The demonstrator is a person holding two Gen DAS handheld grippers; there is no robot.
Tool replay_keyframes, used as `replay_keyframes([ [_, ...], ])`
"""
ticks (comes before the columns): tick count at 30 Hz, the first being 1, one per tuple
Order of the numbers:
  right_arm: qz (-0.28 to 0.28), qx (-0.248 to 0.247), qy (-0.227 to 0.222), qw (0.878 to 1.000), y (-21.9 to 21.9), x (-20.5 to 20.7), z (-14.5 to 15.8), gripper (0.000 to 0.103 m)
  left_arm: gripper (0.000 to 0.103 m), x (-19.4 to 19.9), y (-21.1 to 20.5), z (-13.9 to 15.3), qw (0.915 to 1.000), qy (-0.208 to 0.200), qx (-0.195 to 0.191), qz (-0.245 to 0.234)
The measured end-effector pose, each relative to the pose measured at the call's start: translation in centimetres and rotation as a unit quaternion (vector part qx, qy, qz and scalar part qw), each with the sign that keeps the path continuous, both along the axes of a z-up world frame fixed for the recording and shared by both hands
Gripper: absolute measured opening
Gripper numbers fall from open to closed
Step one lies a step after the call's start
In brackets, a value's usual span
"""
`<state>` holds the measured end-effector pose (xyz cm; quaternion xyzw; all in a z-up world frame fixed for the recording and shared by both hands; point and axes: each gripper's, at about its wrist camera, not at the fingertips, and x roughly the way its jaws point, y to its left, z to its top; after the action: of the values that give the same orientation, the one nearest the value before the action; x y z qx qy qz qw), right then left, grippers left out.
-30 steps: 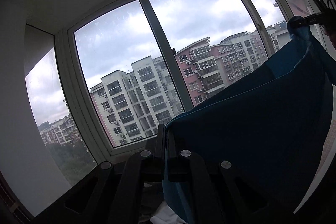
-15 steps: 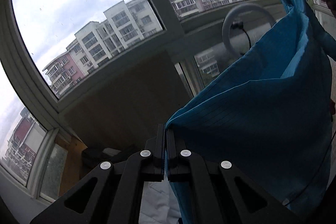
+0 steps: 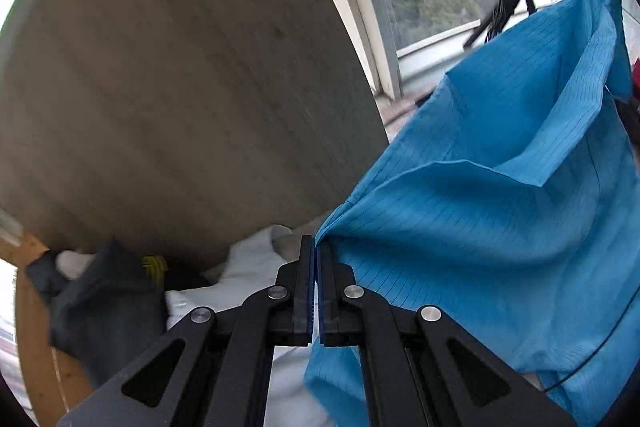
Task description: Fold clothes
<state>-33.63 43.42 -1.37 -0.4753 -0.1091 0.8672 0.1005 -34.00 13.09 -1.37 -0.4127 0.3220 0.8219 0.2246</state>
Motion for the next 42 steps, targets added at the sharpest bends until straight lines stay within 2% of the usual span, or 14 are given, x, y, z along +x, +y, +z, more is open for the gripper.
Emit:
replay_keyframes([
  [4,0.003,0.019,-0.019,1.000,-1.1,-0.4,-0.7,0.011,0.000,-0.9,1.1,-2.2,0.9998,-0.016,-0.011,-0.009],
  [8,0.007,0.027,-0.023,0.999,-0.9,0.5,1.1,0.023,0.000,-1.7,1.8,-3.1,0.9996,-0.025,-0.014,-0.006],
  [11,0.021,-0.013,-0.016,1.000,-1.1,2.9,2.2,0.023,0.001,-2.7,1.9,-3.5,0.9993,-0.033,-0.017,0.006],
  [14,0.050,-0.045,-0.020,0.998,-2.5,6.5,1.3,0.023,0.007,-3.7,1.4,-4.3,0.9991,-0.037,-0.022,0.009],
  [16,0.058,-0.085,-0.025,0.994,-3.1,9.3,0.0,0.023,0.019,-3.9,0.9,-3.6,0.9988,-0.046,-0.003,0.017],
  [19,0.062,-0.150,-0.029,0.986,-3.3,13.5,-1.8,0.023,0.024,-3.8,-0.3,-2.2,0.9974,-0.060,0.029,0.026],
  [21,0.057,-0.181,-0.015,0.982,-2.9,16.2,-2.2,0.023,0.027,-2.8,-1.2,-1.1,0.9973,-0.055,0.039,0.028],
  [26,0.060,-0.229,0.049,0.970,-0.9,22.7,-0.4,0.023,0.027,0.1,-3.9,2.7,0.9970,-0.035,0.065,0.025],
  [30,0.071,-0.262,0.125,0.954,0.5,28.5,2.6,0.023,0.027,1.6,-8.0,5.5,0.9934,0.004,0.107,0.043],
  [33,0.086,-0.266,0.166,0.946,0.7,33.5,4.9,0.024,0.025,6.4,-11.3,7.7,0.9873,0.011,0.154,0.039],
  [36,0.113,-0.261,0.149,0.947,-0.3,38.6,5.2,0.045,0.023,13.6,-13.9,9.3,0.9869,0.026,0.158,0.021],
  [37,0.122,-0.250,0.139,0.950,-1.0,40.4,4.6,0.049,0.023,16.2,-14.2,9.1,0.9881,0.026,0.151,0.012],
  [39,0.134,-0.219,0.116,0.959,-2.6,44.2,2.5,0.049,0.023,21.5,-14.8,8.7,0.9900,0.024,0.139,-0.006],
  [42,0.122,-0.216,0.089,0.965,-4.0,49.5,-2.7,0.049,0.023,30.0,-15.2,5.9,0.9911,-0.010,0.130,-0.025],
])
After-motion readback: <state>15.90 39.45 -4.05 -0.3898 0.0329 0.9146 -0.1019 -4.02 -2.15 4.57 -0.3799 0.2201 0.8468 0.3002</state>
